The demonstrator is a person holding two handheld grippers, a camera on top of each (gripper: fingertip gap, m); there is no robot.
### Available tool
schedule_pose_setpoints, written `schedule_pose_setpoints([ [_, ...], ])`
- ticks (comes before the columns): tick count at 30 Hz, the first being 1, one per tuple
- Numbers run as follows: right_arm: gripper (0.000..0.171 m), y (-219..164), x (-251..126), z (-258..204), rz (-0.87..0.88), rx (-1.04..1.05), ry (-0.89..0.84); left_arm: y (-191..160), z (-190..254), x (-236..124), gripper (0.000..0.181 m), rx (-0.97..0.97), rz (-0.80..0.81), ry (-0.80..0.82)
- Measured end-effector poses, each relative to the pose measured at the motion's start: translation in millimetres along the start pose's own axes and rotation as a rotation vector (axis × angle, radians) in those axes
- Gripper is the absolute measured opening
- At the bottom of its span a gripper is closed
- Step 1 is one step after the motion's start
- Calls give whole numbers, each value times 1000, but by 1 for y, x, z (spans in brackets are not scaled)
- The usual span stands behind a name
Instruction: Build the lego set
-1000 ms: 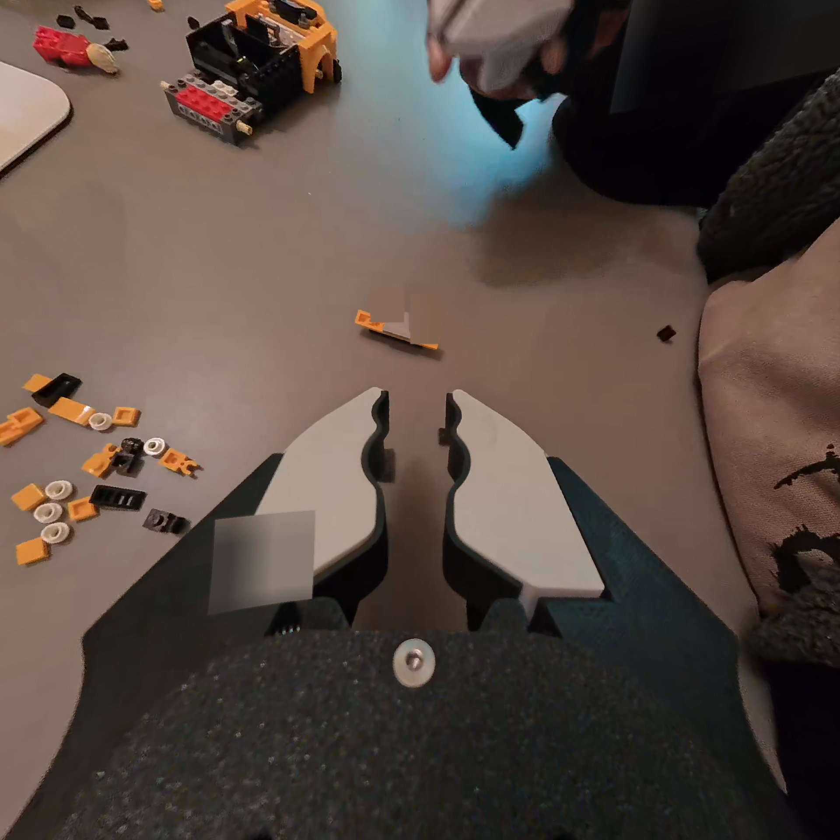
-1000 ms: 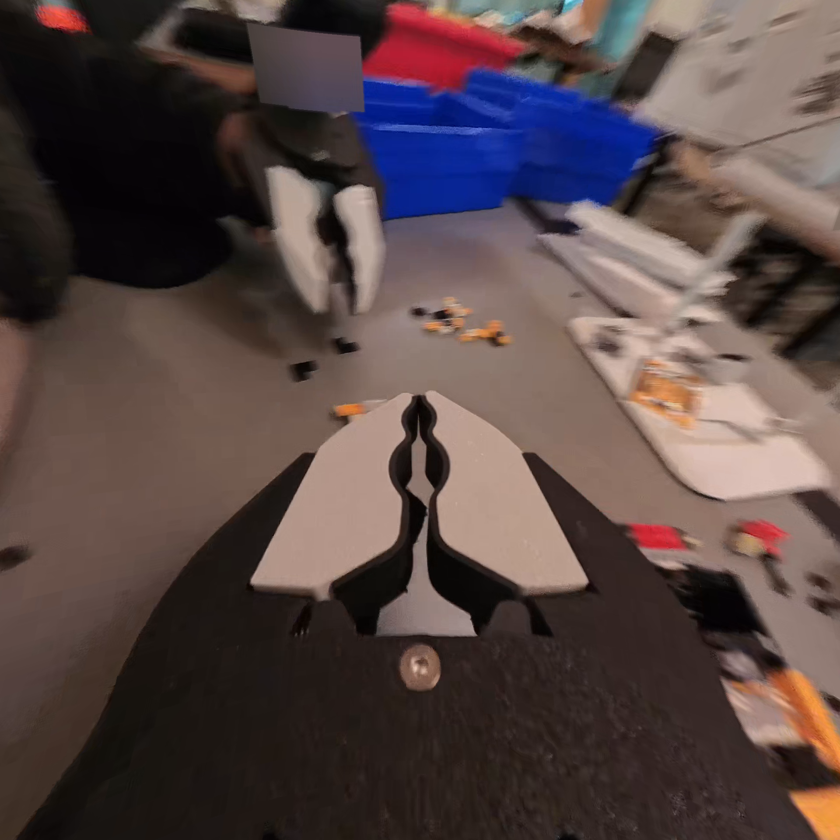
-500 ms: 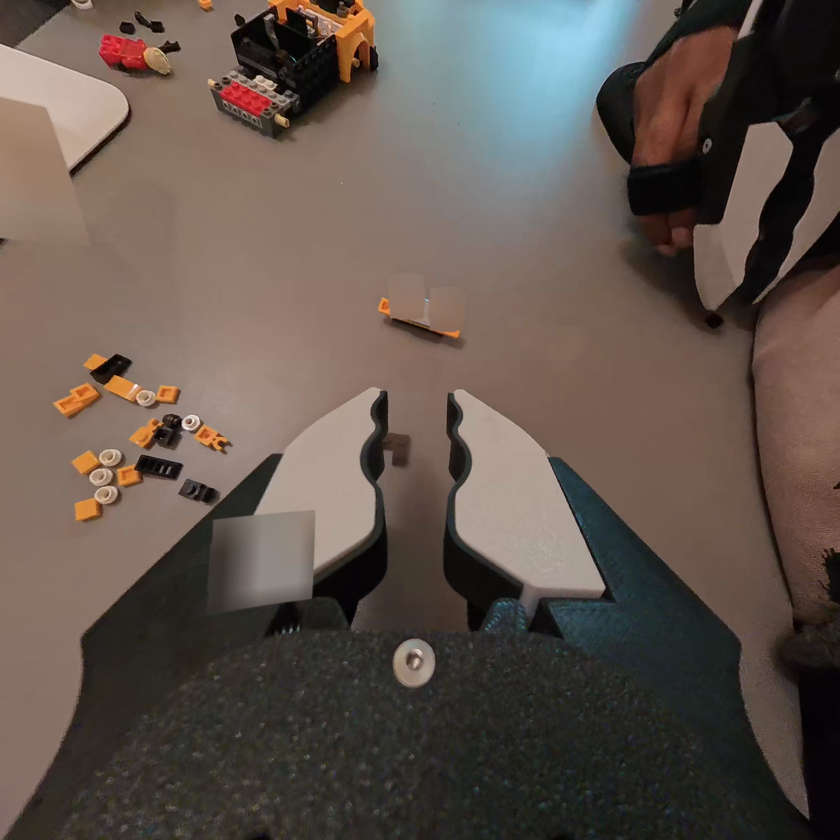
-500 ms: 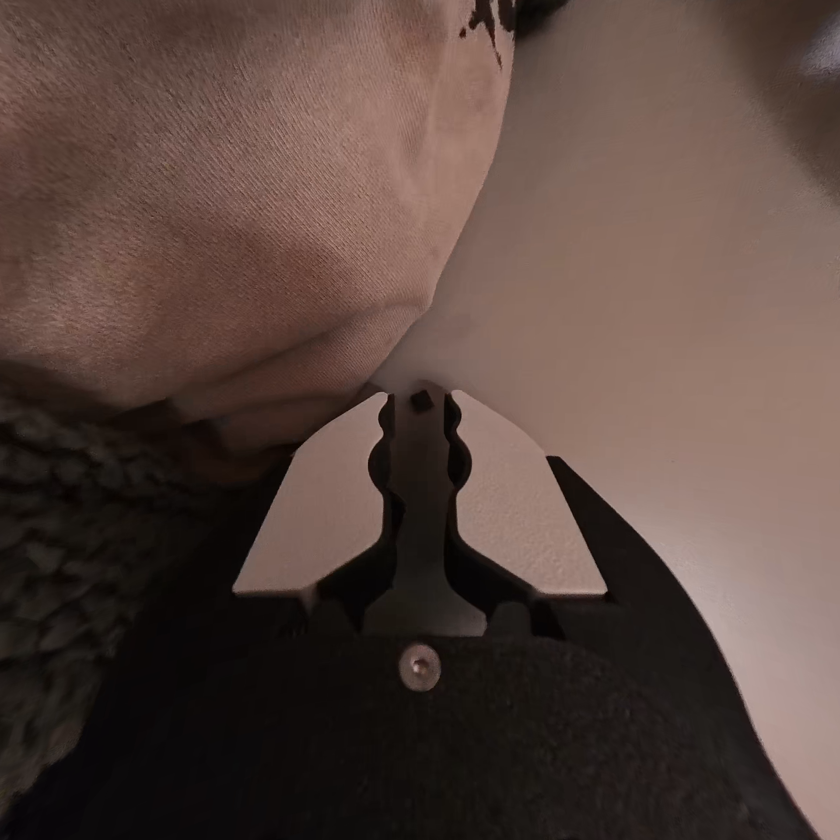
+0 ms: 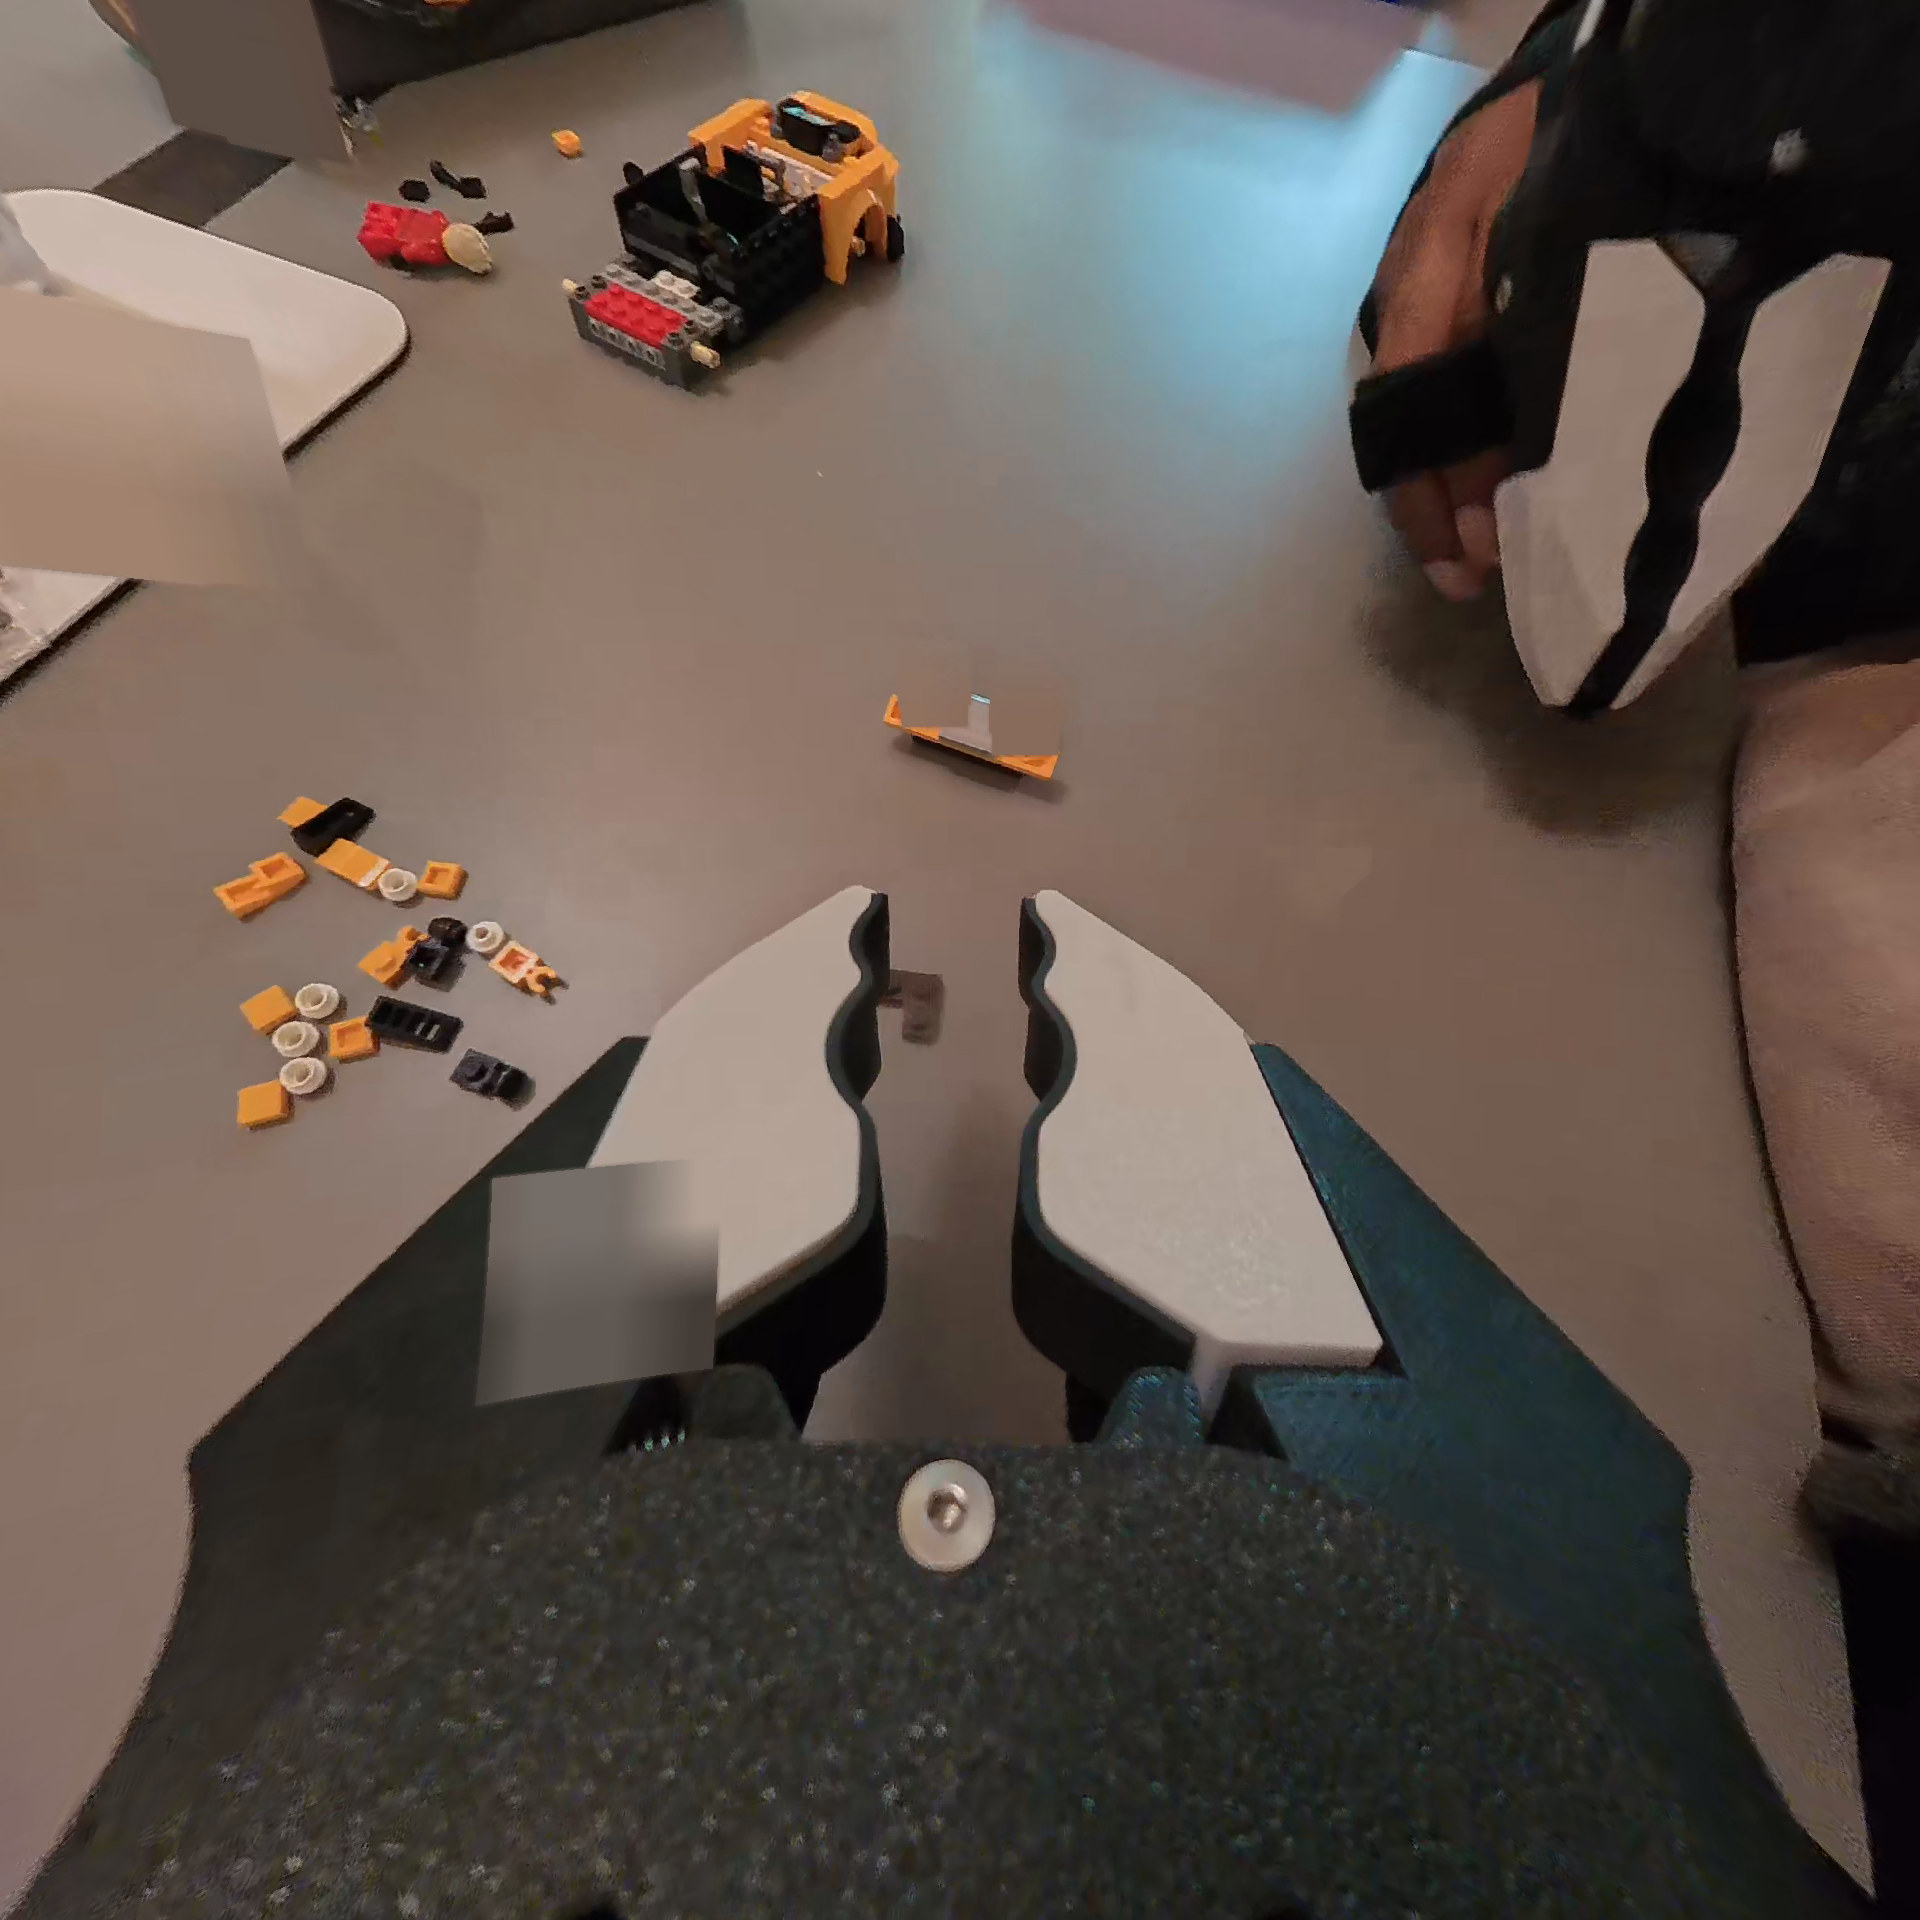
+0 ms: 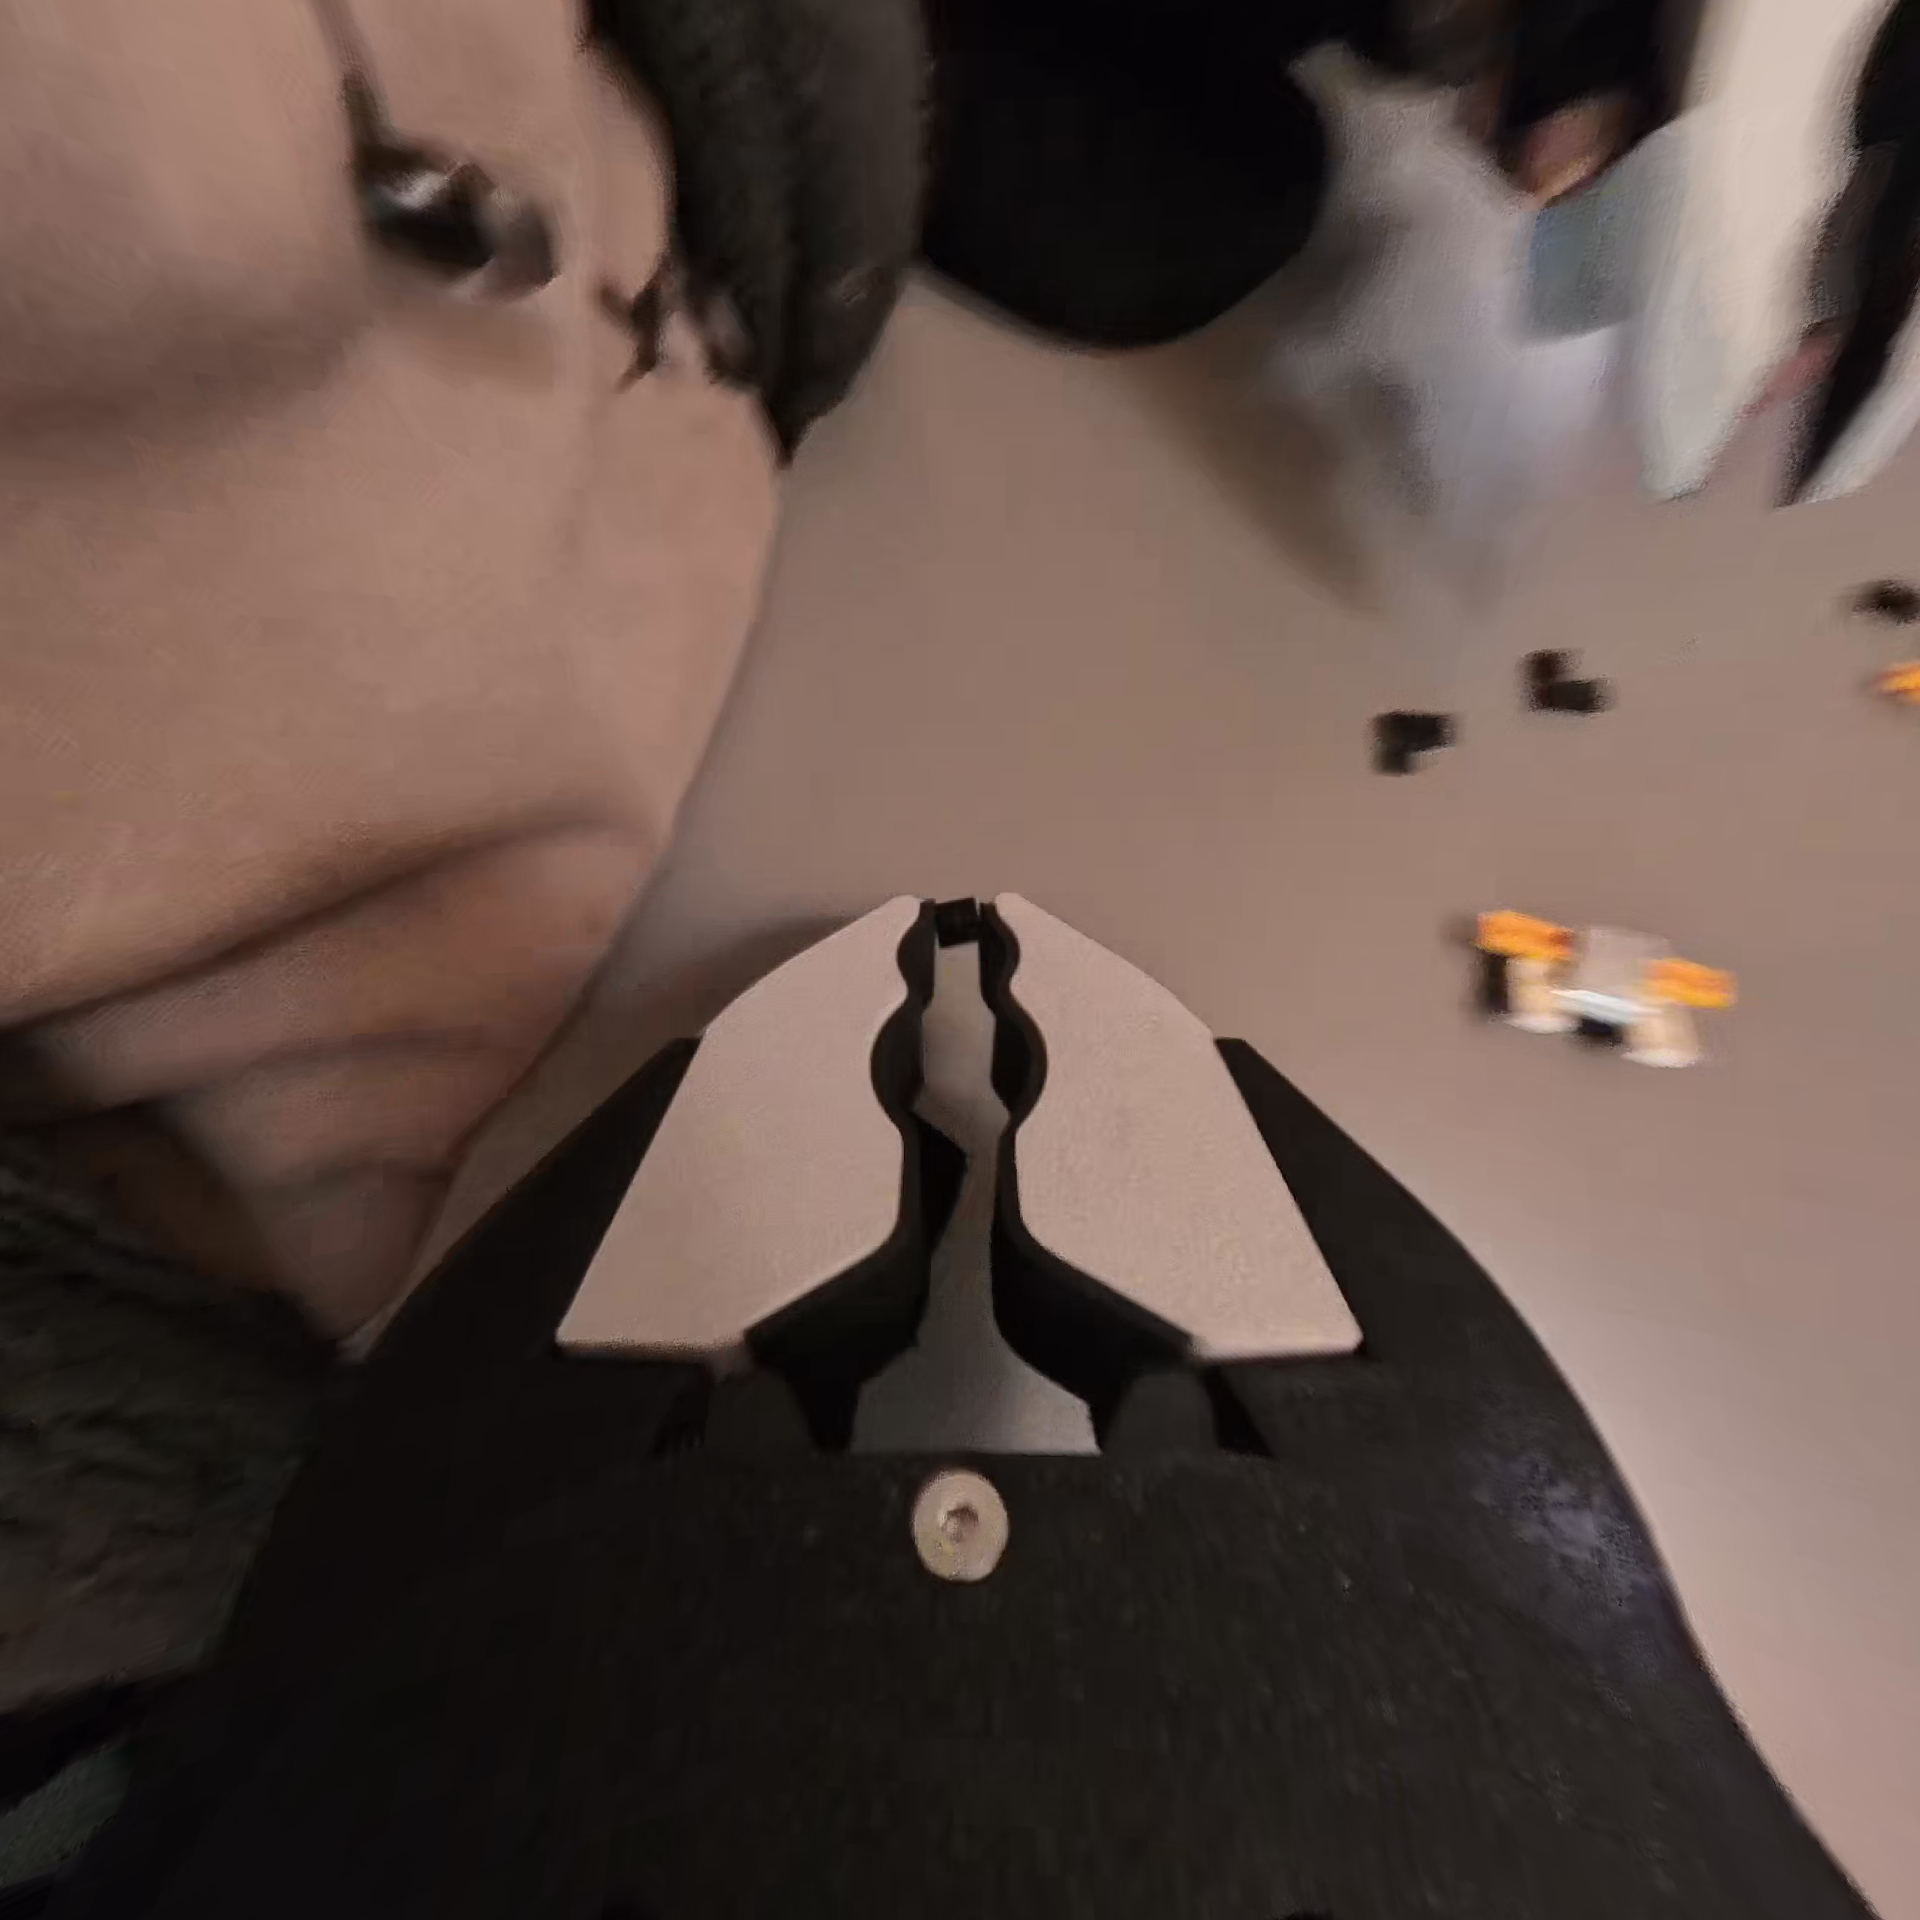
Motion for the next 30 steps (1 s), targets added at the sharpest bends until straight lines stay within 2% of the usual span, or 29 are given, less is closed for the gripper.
schedule_pose_setpoints([
  [5, 8, 23, -30, 83, 114, 9, -306, -8, -12, 1, 22, -45, 3, 33],
  [9, 8, 23, -36, 156, 80, 66, -484, -14, -23, 3, 21, -78, -17, 78],
  [13, 9, 15, -25, 213, 40, 188, -495, -20, -24, 7, 20, -98, -27, 79],
  [16, 10, 9, -13, 239, 2, 205, -497, -24, -24, 9, 20, -86, -40, 78],
  [20, 26, 9, -2, 254, -38, 181, -494, -27, -24, 11, 20, -99, -50, 65],
  [23, 36, 16, -5, 255, 0, 151, -499, -28, -25, 11, 20, -108, -47, 63],
  [26, 39, 30, -25, 246, 110, 109, -530, -25, -28, 9, 20, -113, -26, 76],
  [30, 41, 45, -73, 215, 302, 80, -630, -8, -40, -7, 14, -113, 61, 162],
])
Point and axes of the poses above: each gripper's, where its closed fingertips meet, x out along the fingers, y out of its top, z = x × y across the jaws, the point moved 3 cm from there along -x, back along the fingers, and after that the axes turned 14 degrees about y, right-handed, at the moved point
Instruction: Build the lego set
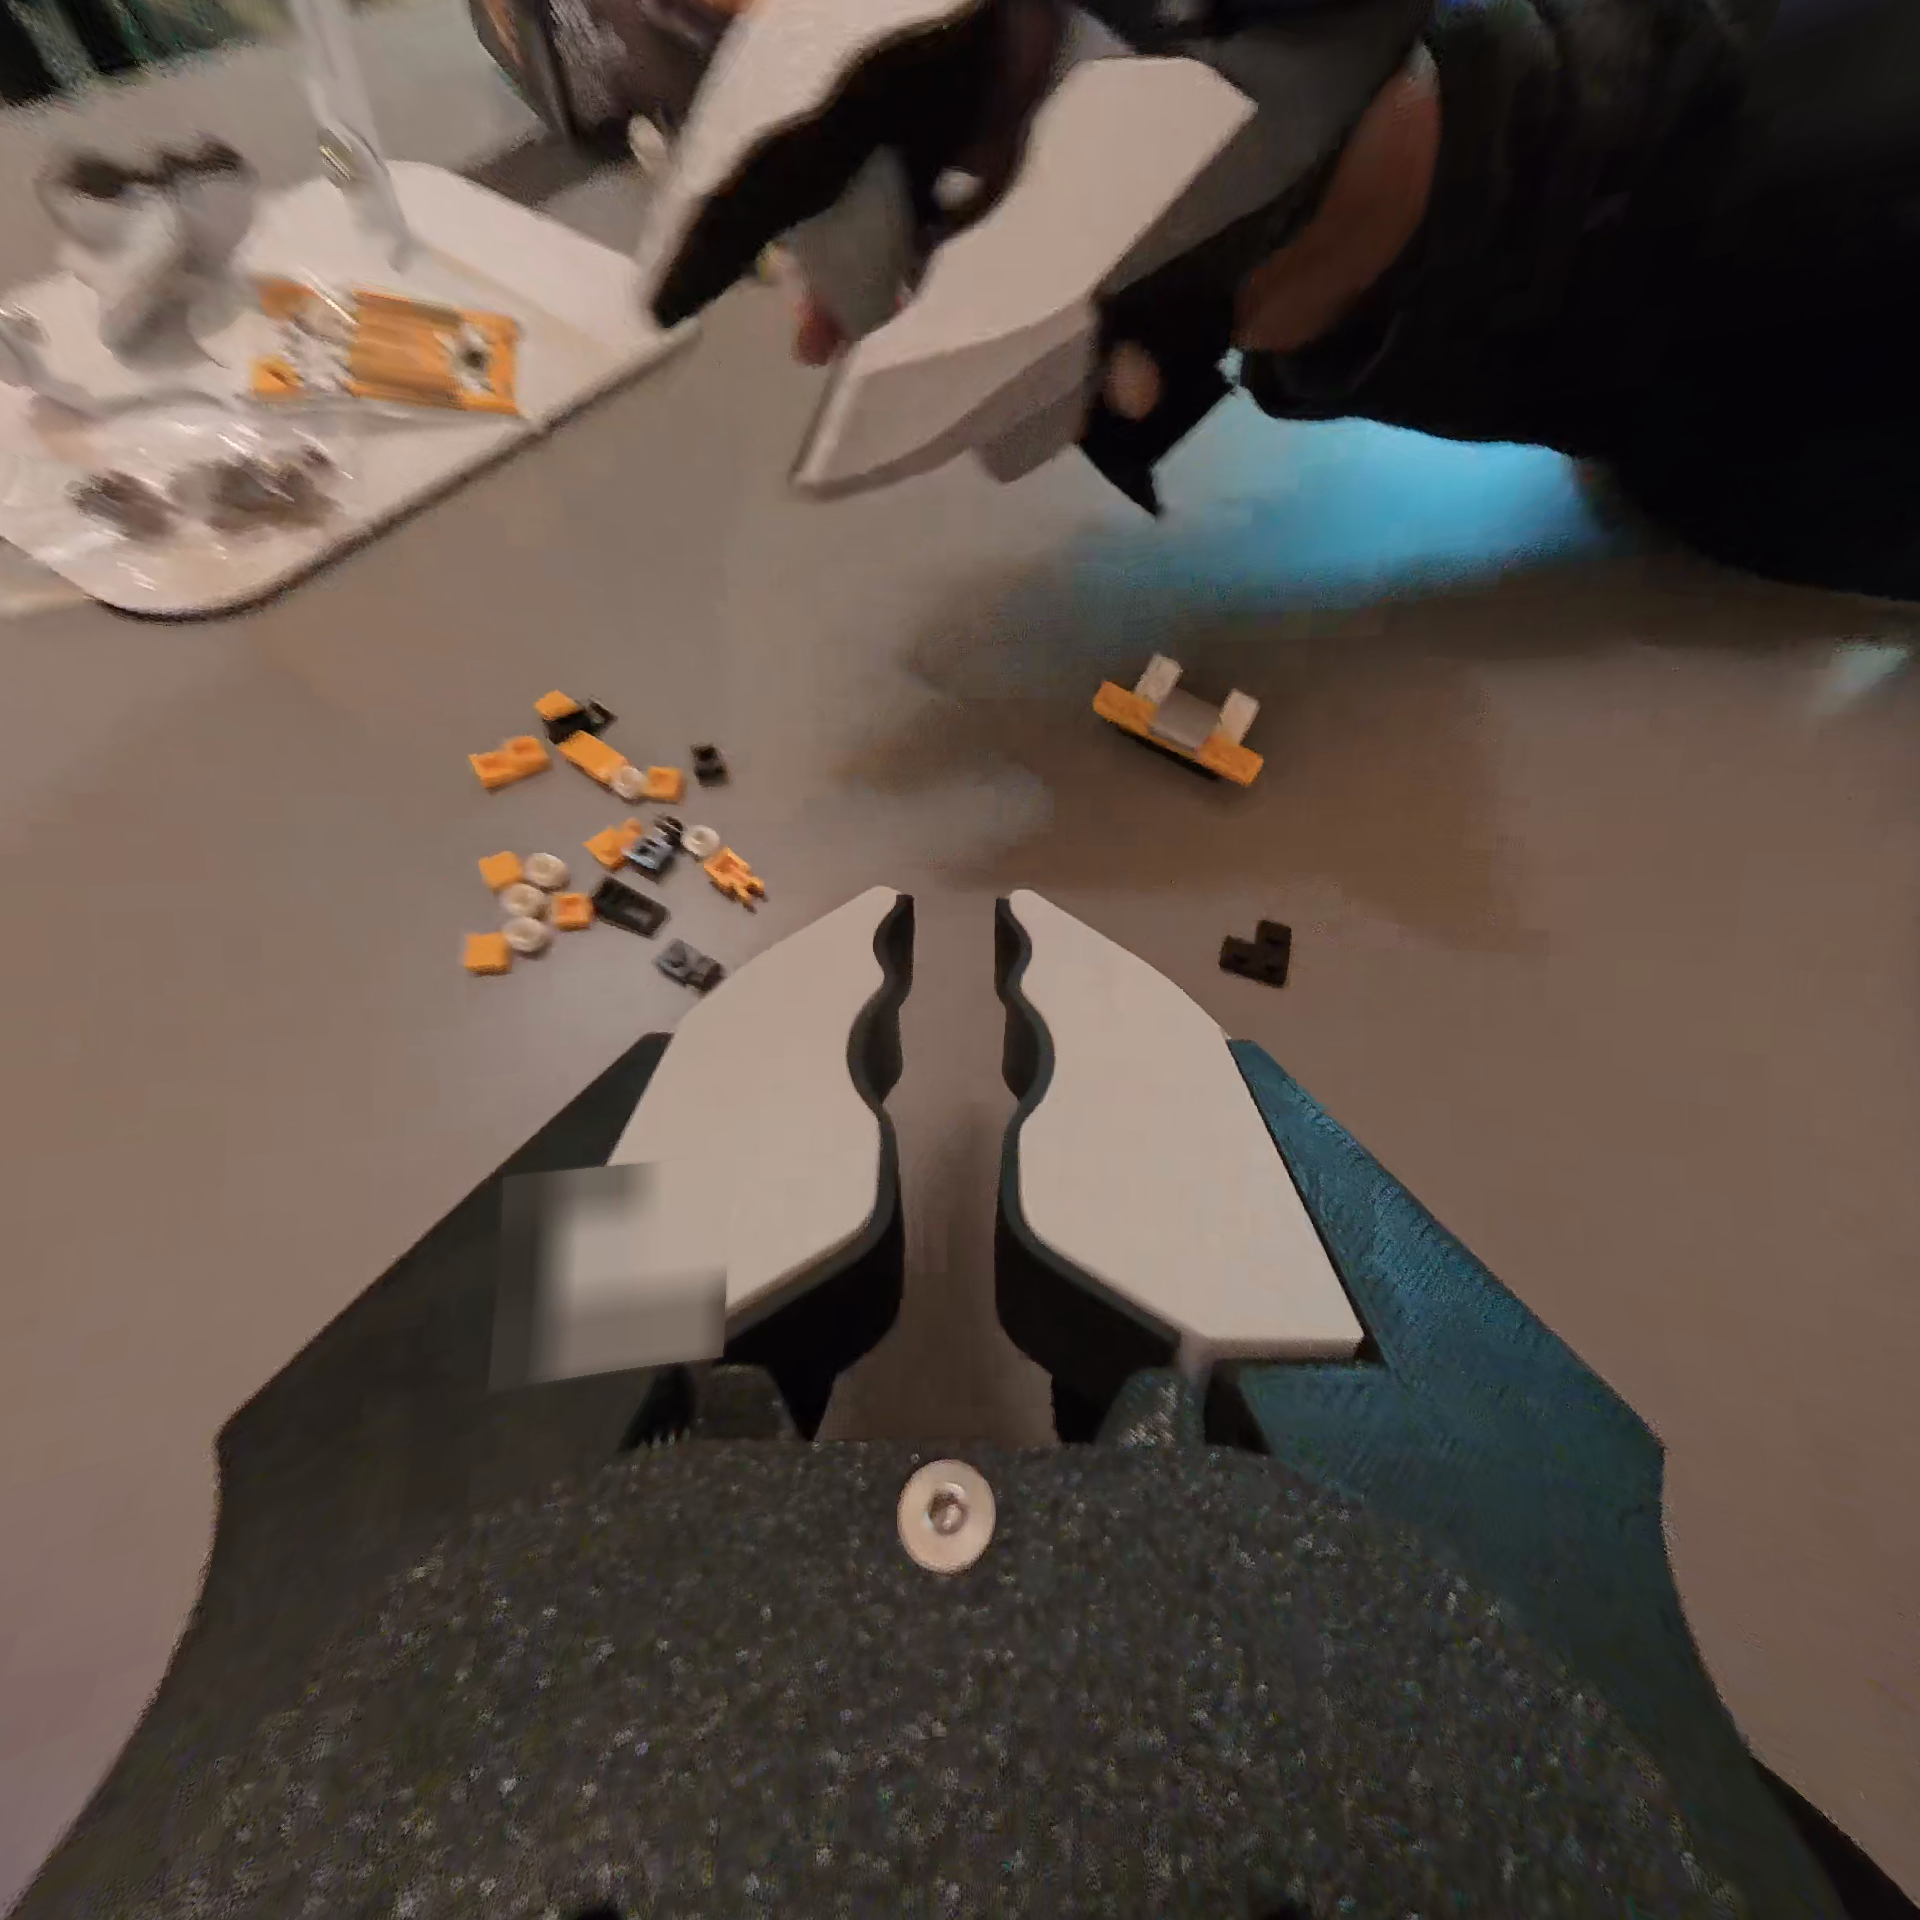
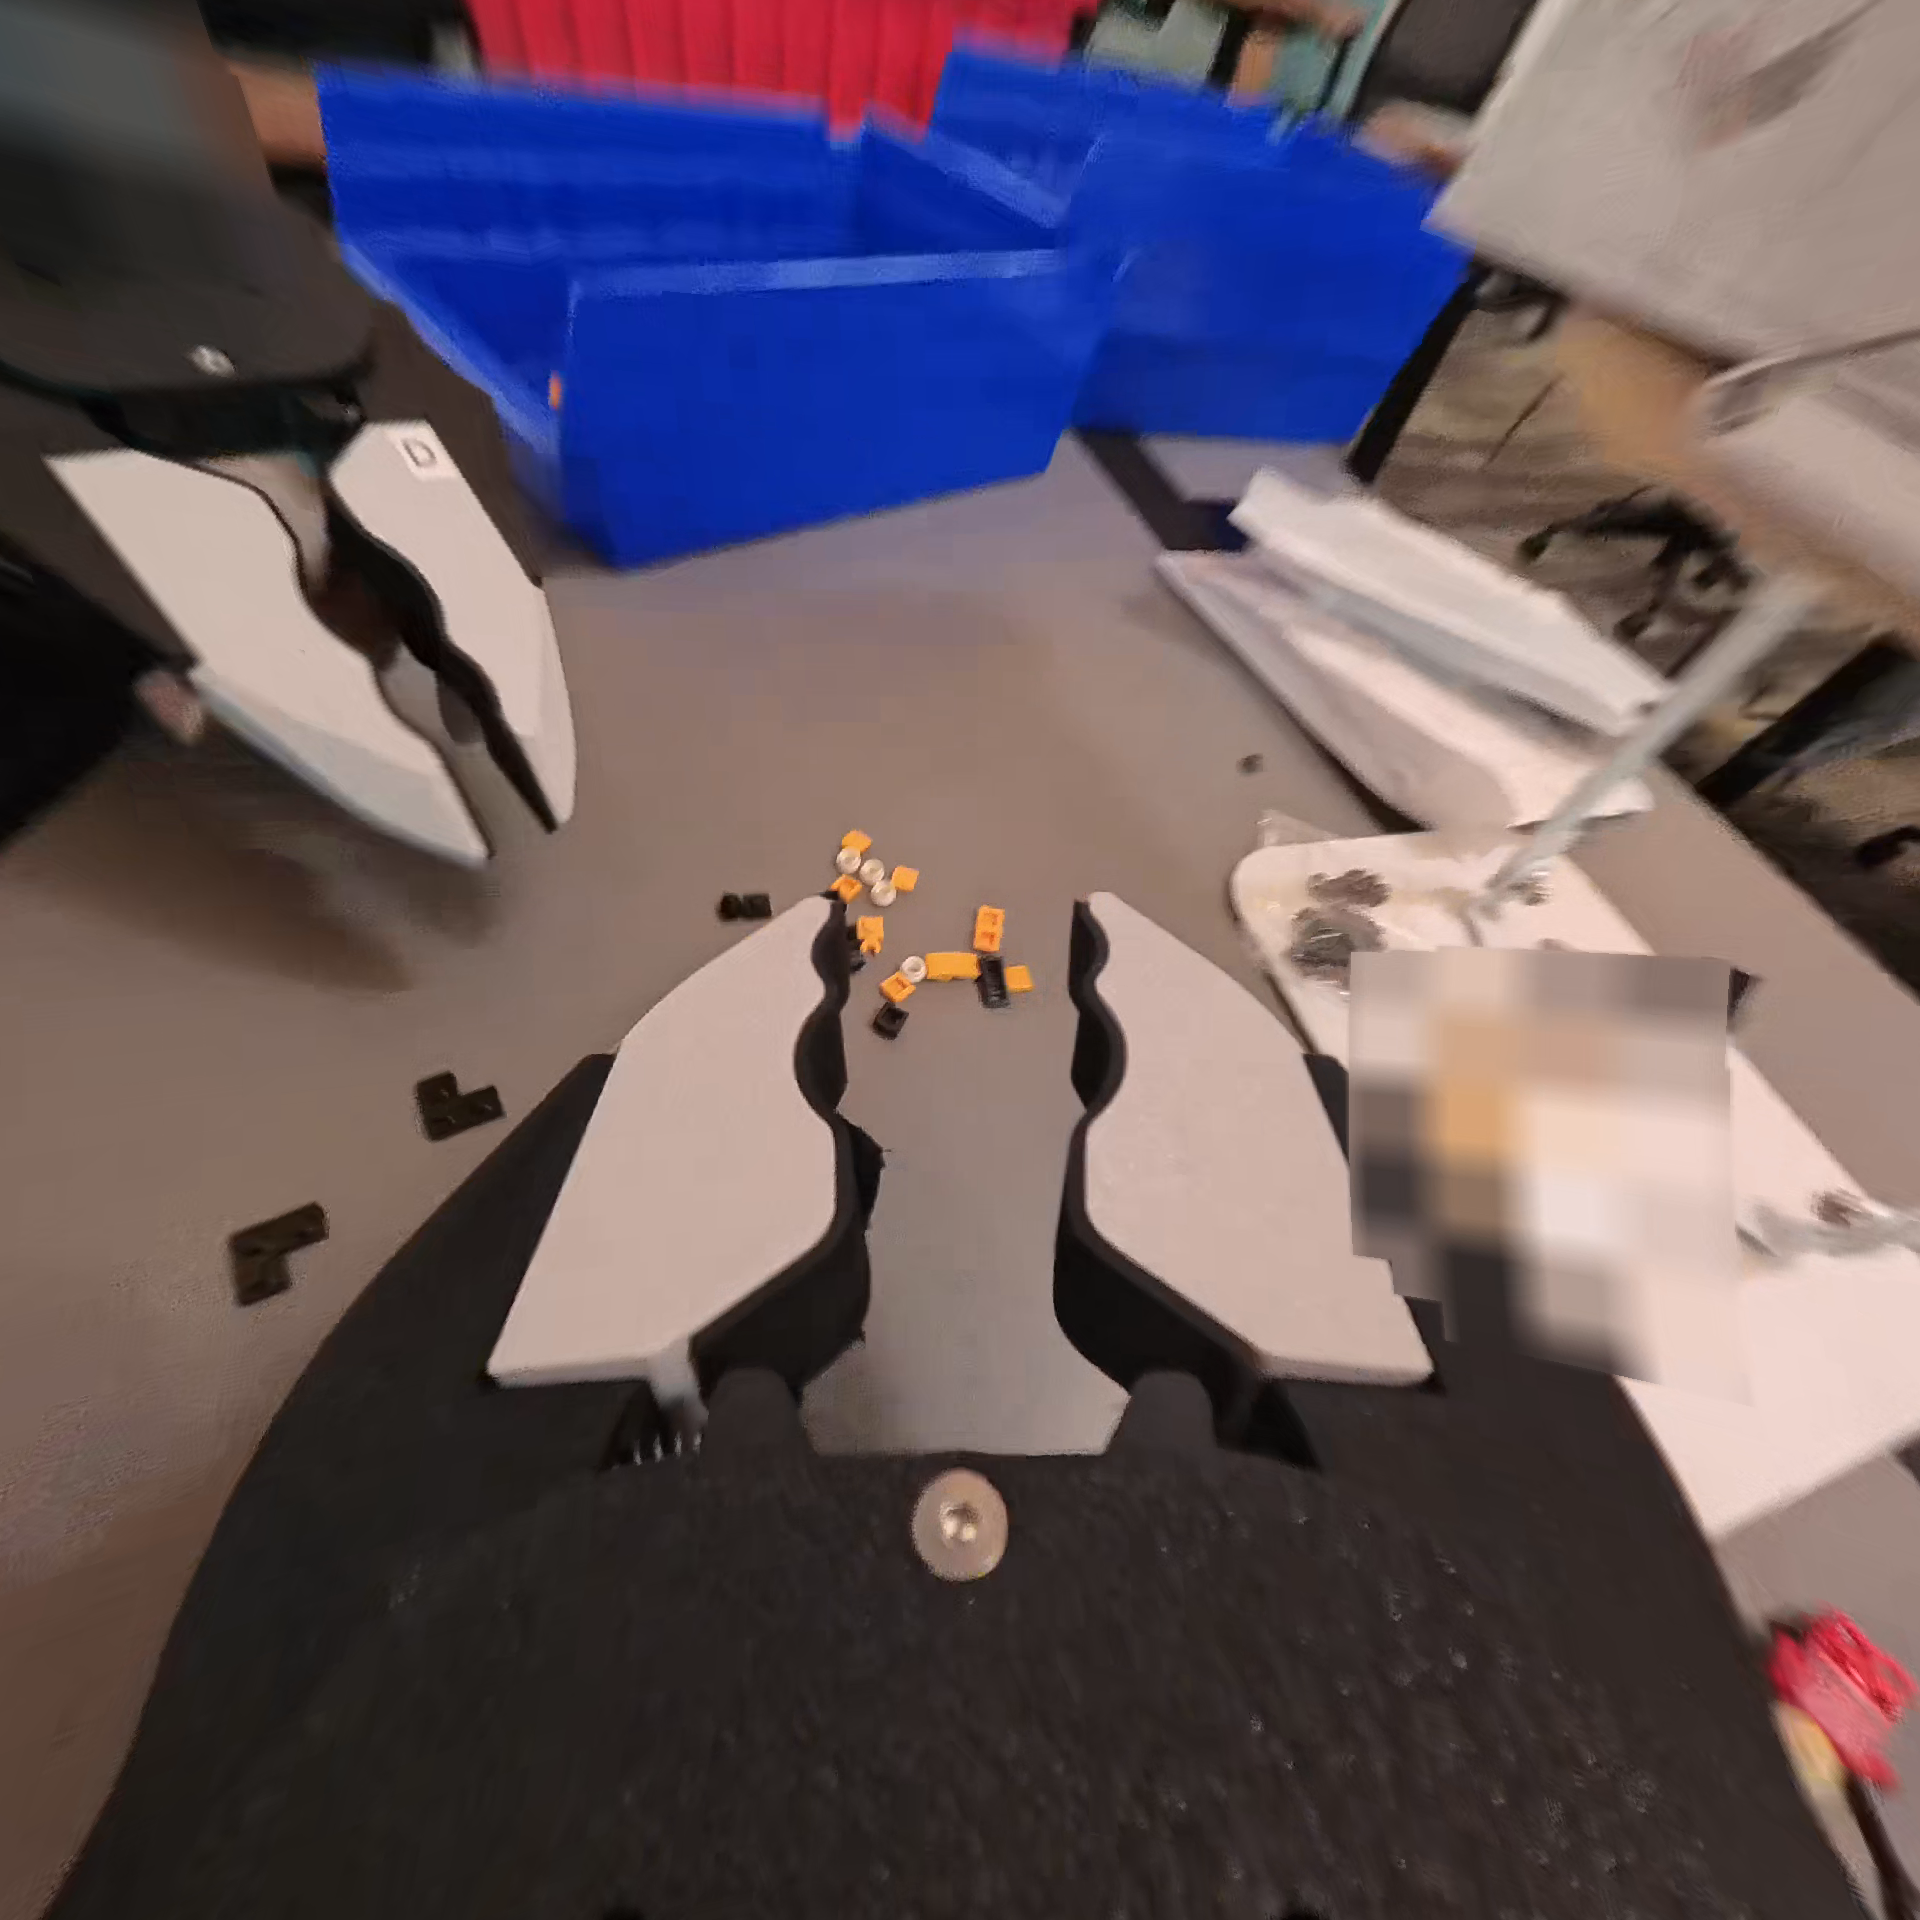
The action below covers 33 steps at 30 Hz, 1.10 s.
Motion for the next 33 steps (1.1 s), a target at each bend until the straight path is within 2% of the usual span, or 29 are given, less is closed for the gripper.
schedule_pose_setpoints([
  [4, 37, 9, -64, -3, 137, 46, -154, 27, -23, -26, 10, -56, 141, 99],
  [8, 33, -7, -111, -15, 148, 78, -263, 47, -57, -63, 4, -64, 255, 286],
  [11, 31, -22, -135, -21, 159, 101, -337, 54, -69, -80, 0, -105, 269, 317],
  [13, 29, -27, -148, -22, 194, 116, -384, 48, -66, -67, 6, -113, 170, 269],
  [17, 27, -26, -172, -16, 251, 99, -474, 38, -45, -16, 19, -9, -31, 177],
  [23, 27, -25, -187, -17, 283, 93, -499, 12, -30, 54, 22, 89, -312, 59],
  [29, 27, -23, -195, -18, 310, 103, -493, 6, -33, 86, 25, 156, -422, 49],
  [33, 27, -24, -197, -17, 323, 122, -482, 5, -34, 96, 20, 163, -465, 46],
])
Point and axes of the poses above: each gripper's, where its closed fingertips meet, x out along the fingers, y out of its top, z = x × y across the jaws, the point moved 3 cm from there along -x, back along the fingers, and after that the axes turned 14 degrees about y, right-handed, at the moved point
